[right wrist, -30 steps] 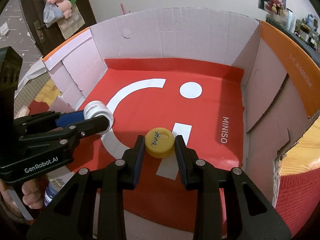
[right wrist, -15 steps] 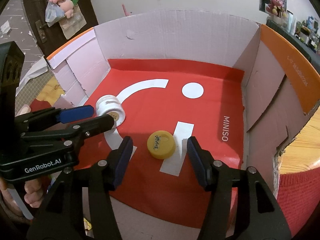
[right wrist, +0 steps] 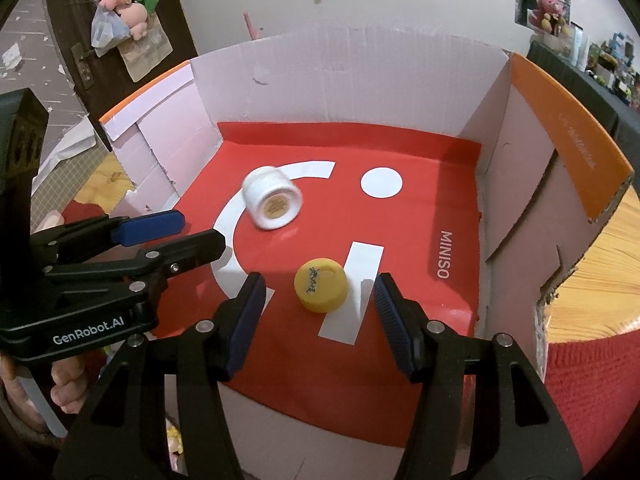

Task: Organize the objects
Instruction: 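Open left gripper to drop the white jar while right gripper releases the yellow cap, then withdraw both grippers from the box back toward the remaining items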

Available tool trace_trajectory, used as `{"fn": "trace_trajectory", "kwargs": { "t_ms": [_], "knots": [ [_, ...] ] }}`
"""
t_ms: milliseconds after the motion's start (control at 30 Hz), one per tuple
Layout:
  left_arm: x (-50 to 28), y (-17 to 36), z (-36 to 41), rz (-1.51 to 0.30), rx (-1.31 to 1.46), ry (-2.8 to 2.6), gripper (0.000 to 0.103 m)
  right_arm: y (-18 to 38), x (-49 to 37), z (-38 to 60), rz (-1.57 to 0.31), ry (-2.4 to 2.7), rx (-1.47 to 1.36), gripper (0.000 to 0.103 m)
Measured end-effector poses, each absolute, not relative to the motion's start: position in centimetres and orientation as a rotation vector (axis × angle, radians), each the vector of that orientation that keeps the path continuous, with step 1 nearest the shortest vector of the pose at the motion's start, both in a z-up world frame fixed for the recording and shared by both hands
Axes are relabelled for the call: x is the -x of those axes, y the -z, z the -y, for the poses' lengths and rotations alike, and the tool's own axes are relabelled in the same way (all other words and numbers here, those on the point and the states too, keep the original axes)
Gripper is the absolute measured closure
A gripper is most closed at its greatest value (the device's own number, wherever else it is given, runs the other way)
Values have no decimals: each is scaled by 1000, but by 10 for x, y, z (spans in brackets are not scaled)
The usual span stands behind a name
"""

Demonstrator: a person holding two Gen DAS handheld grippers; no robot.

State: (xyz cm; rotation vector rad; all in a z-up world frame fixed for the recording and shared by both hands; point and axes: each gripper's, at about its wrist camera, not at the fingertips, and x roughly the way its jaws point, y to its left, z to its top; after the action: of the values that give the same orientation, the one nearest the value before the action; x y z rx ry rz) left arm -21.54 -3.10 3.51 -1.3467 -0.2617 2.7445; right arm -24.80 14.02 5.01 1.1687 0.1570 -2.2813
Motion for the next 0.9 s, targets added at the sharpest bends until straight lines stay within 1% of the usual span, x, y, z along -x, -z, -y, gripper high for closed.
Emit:
{"fn": "trace_trajectory", "kwargs": {
  "t_ms": [133, 200, 267, 333, 500, 567, 667, 733, 833, 900],
  "knots": [
    [213, -41, 32, 257, 1333, -2751, 43, -53, 245, -142, -155, 2284, -1159, 48],
    [211, -43, 31, 244, 1327, -2762, 40, -55, 242, -142, -156, 2287, -1152, 47],
    [209, -47, 33, 227, 1314, -2787, 34, -58, 239, -143, -158, 2292, -1142, 46],
    [208, -51, 37, 229, 1302, -2799, 33, -60, 236, -144, -157, 2295, -1133, 42],
    [203, -55, 42, 237, 1293, -2809, 33, -64, 228, -143, -166, 2301, -1115, 42],
    [199, -55, 40, 234, 1292, -2814, 30, -66, 225, -143, -172, 2305, -1109, 42],
    [191, -56, 39, 234, 1289, -2822, 29, -68, 219, -143, -178, 2309, -1102, 41],
    [189, -56, 40, 231, 1288, -2825, 28, -69, 216, -142, -181, 2312, -1096, 36],
    [181, -58, 40, 219, 1275, -2839, 24, -71, 211, -142, -184, 2315, -1087, 35],
    [175, -59, 39, 212, 1267, -2847, 22, -72, 208, -142, -186, 2315, -1085, 35]
  ]
}}
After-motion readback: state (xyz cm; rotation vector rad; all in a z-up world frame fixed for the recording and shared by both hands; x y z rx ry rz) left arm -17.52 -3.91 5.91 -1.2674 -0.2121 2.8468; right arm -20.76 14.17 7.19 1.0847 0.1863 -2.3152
